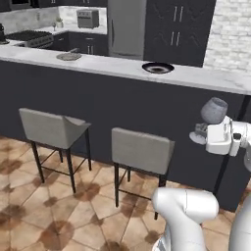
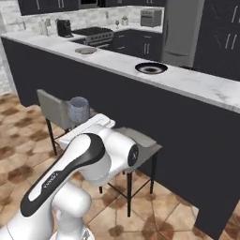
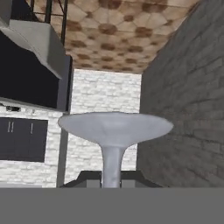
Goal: Retrieve the wine glasses from the counter and place one next to each plate.
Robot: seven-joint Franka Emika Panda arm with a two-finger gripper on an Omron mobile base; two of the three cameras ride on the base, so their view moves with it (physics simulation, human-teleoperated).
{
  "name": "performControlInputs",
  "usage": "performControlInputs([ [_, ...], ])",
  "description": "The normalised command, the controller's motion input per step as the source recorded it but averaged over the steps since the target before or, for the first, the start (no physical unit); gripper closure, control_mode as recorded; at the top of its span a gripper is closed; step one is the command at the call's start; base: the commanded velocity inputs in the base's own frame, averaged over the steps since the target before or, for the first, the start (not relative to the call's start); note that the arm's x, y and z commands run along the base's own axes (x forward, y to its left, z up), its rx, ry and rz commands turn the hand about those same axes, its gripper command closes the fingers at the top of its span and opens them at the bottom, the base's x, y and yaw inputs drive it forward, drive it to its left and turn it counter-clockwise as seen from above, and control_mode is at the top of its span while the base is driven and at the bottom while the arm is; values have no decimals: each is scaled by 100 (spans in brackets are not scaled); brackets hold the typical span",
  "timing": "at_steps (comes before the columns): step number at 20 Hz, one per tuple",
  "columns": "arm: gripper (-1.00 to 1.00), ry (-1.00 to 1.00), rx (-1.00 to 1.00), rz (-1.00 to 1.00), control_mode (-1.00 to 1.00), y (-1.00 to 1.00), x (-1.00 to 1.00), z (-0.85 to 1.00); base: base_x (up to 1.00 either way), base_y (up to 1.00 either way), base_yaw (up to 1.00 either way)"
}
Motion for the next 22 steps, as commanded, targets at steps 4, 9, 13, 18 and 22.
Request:
performControlInputs([
  [4, 100, 0, 0, 0, 100, 0, 0, 0, 28, 61, -45],
  [9, 100, 0, 0, 0, 100, 0, 0, 0, 84, 42, -40],
  [13, 100, 0, 0, 0, 100, 0, 0, 0, 87, 28, -43],
  [18, 100, 0, 0, 0, 100, 0, 0, 0, 94, 52, -42],
  [22, 100, 0, 0, 0, 100, 0, 0, 0, 91, 14, -28],
])
